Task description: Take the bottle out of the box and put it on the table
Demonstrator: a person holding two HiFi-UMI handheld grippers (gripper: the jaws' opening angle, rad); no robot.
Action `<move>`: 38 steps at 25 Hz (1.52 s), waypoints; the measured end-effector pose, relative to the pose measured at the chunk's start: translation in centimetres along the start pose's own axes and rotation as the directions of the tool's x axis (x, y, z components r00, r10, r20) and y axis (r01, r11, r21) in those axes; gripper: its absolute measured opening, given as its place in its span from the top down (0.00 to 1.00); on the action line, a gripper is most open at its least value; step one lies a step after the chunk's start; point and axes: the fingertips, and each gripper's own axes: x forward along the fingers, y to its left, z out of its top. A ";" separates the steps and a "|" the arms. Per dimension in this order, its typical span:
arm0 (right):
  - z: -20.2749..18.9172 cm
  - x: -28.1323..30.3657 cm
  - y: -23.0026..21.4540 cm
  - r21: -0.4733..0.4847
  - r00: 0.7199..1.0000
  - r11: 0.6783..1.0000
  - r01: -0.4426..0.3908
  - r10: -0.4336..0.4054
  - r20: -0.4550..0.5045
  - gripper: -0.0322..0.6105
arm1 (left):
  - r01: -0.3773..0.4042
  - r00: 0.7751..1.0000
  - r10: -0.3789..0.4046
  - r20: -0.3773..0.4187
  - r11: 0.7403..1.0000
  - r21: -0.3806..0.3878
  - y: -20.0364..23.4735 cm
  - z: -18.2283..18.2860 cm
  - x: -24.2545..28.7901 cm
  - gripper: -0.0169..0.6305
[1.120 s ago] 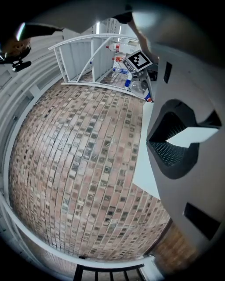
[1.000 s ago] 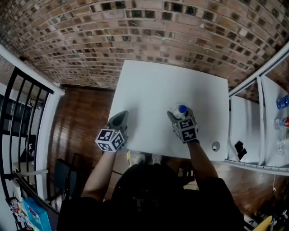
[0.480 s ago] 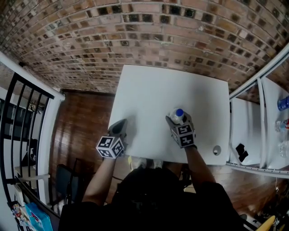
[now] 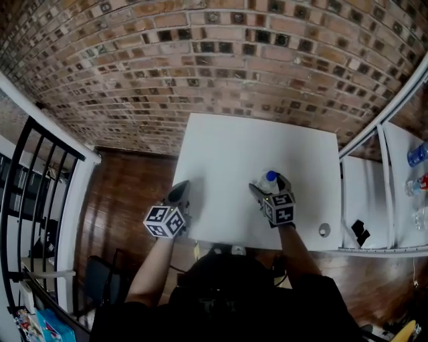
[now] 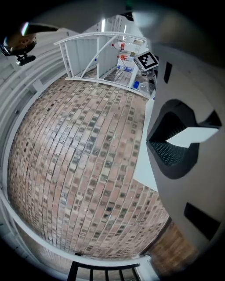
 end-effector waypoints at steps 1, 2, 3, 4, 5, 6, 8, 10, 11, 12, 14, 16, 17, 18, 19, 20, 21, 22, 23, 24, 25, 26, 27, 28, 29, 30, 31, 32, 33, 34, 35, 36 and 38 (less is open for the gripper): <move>0.3 -0.3 0.1 -0.006 1.000 1.000 0.005 -0.005 0.007 0.26 | 0.001 1.000 -0.001 0.005 1.000 -0.001 0.2 0.2 -0.2 0.97; 0.7 -0.6 0.3 -0.012 1.000 1.000 0.010 -0.010 0.019 0.26 | 0.003 1.000 -0.003 0.010 1.000 -0.005 0.3 0.4 -0.3 0.97; 1.2 -1.1 0.4 -0.021 0.999 1.000 0.017 -0.016 0.032 0.26 | 0.006 1.000 -0.006 0.016 1.000 -0.011 0.4 0.5 -0.5 0.97; 1.6 -1.6 0.5 -0.028 0.999 0.999 0.026 -0.025 0.045 0.26 | 0.013 1.000 -0.012 0.023 1.000 -0.018 0.4 0.7 -0.6 0.97; 2.0 -2.1 0.6 -0.031 0.998 0.999 0.035 -0.034 0.057 0.26 | 0.020 0.999 -0.019 0.028 1.000 -0.022 0.4 0.9 -0.7 0.97; 2.3 -2.5 0.7 -0.030 0.997 0.999 0.044 -0.042 0.068 0.26 | 0.027 0.999 -0.026 0.032 0.999 -0.025 0.5 1.1 -0.9 0.97; 3.0 -3.7 0.9 -0.012 0.993 0.998 0.067 -0.065 0.102 0.26 | 0.040 0.998 -0.039 0.038 0.999 -0.026 0.6 1.5 -1.3 0.97; 4.1 -5.7 0.8 0.033 0.981 0.995 0.097 -0.101 0.167 0.26 | 0.067 0.996 -0.065 0.054 0.997 -0.032 0.3 2.3 -1.5 0.97; 4.7 -7.0 0.6 0.061 0.972 0.992 0.111 -0.121 0.204 0.26 | 0.087 0.994 -0.085 0.068 0.996 -0.034 -0.1 2.8 -1.6 0.97; 5.2 -8.4 0.5 0.084 0.962 0.989 0.123 -0.140 0.236 0.26 | 0.110 0.991 -0.107 0.084 0.993 -0.030 -0.5 3.4 -1.6 0.97; 5.8 -10.6 0.5 0.108 0.947 0.984 0.140 -0.165 0.277 0.29 | 0.148 0.983 -0.146 0.114 0.989 -0.003 -1.4 4.7 -1.9 0.97; 5.9 -12.4 1.3 0.112 0.939 0.983 0.146 -0.173 0.299 0.40 | 0.176 0.975 -0.179 0.130 0.984 0.031 -2.0 5.6 -2.4 0.97; 5.8 -13.3 1.7 0.114 0.934 0.982 0.150 -0.178 0.308 0.46 | 0.194 0.971 -0.198 0.133 0.980 0.042 -2.5 5.8 -2.5 0.97; 5.8 -14.3 2.1 0.117 0.929 0.981 0.157 -0.186 0.320 0.50 | 0.212 0.967 -0.217 0.134 0.976 0.049 -3.0 5.9 -2.6 0.97; 5.8 -15.2 2.5 0.121 0.922 0.979 0.162 -0.194 0.334 0.55 | 0.230 0.963 -0.236 0.134 0.972 0.055 -3.4 6.1 -2.7 0.97; 6.0 -16.1 3.0 0.126 0.915 0.979 0.163 -0.197 0.351 0.61 | 0.247 0.958 -0.253 0.134 0.967 0.060 -3.9 6.2 -2.8 0.97; 6.2 -16.9 3.6 0.130 0.909 0.979 0.157 -0.195 0.369 0.61 | 0.261 0.954 -0.268 0.133 0.963 0.065 -4.3 6.2 -3.0 0.97; 6.4 -17.7 4.4 0.129 0.904 0.980 0.148 -0.187 0.384 0.61 | 0.274 0.951 -0.281 0.131 0.959 0.068 -4.7 6.2 -3.3 0.97; 6.4 -18.4 5.2 0.123 0.901 0.982 0.144 -0.182 0.394 0.61 | 0.284 0.948 -0.291 0.128 0.956 0.068 -5.1 6.1 -3.6 0.97; 6.4 -19.1 5.9 0.113 0.898 0.983 0.147 -0.181 0.402 0.61 | 0.291 0.946 -0.297 0.126 0.955 0.066 -5.3 5.9 -3.8 0.97; 6.5 -19.7 6.4 0.104 0.894 0.982 0.155 -0.184 0.409 0.67 | 0.294 0.946 -0.299 0.125 0.954 0.062 -5.5 5.7 -4.1 0.97; 6.6 -20.3 6.8 0.099 0.888 0.982 0.162 -0.189 0.419 0.71 | 0.295 0.946 -0.300 0.125 0.954 0.055 -5.7 5.6 -4.3 0.97; 6.6 -21.0 7.0 0.099 0.881 0.981 0.168 -0.195 0.431 0.71 | 0.296 0.946 -0.300 0.125 0.954 0.048 -5.9 5.5 -4.5 0.97; 6.8 -21.7 7.1 0.104 0.873 0.980 0.173 -0.201 0.444 0.73 | 0.297 0.946 -0.300 0.126 0.954 0.041 -6.2 5.4 -4.7 0.97; 6.9 -22.5 7.0 0.110 0.865 0.978 0.176 -0.208 0.457 0.78 | 0.297 0.945 -0.299 0.129 0.954 0.035 -6.5 5.3 -4.9 0.97; 6.9 -23.1 7.0 0.117 0.857 0.977 0.180 -0.214 0.468 0.81 | 0.296 0.945 -0.297 0.135 0.955 0.028 -6.9 5.4 -5.0 0.97; 6.8 -23.8 6.9 0.122 0.851 0.975 0.183 -0.220 0.477 0.82 | 0.293 0.945 -0.293 0.146 0.956 0.019 -7.2 5.5 -5.2 0.97; 6.7 -24.3 6.8 0.126 0.846 0.974 0.187 -0.225 0.484 0.82 | 0.292 0.944 -0.290 0.158 0.956 0.010 -7.5 5.8 -5.4 0.97; 6.6 -24.9 6.6 0.130 0.841 0.973 0.190 -0.230 0.489 0.82 | 0.294 0.942 -0.291 0.170 0.956 0.007 -8.0 6.0 -5.6 0.97; 6.5 -25.5 6.4 0.134 0.836 0.972 0.194 -0.235 0.495 0.84 | 0.298 0.939 -0.295 0.178 0.955 0.012 -8.6 6.3 -5.8 0.97; 6.5 -26.3 6.3 0.136 0.831 0.971 0.197 -0.239 0.502 0.89 | 0.302 0.936 -0.301 0.184 0.953 0.024 -9.3 6.6 -6.0 0.97; 6.6 -27.2 6.1 0.136 0.826 0.971 0.198 -0.239 0.511 0.89 | 0.305 0.933 -0.307 0.189 0.951 0.041 -10.1 6.9 -6.3 0.97; 6.8 -29.3 6.1 0.134 0.815 0.972 0.191 -0.233 0.530 0.89 | 0.312 0.927 -0.320 0.197 0.947 0.069 -11.9 7.4 -6.8 0.97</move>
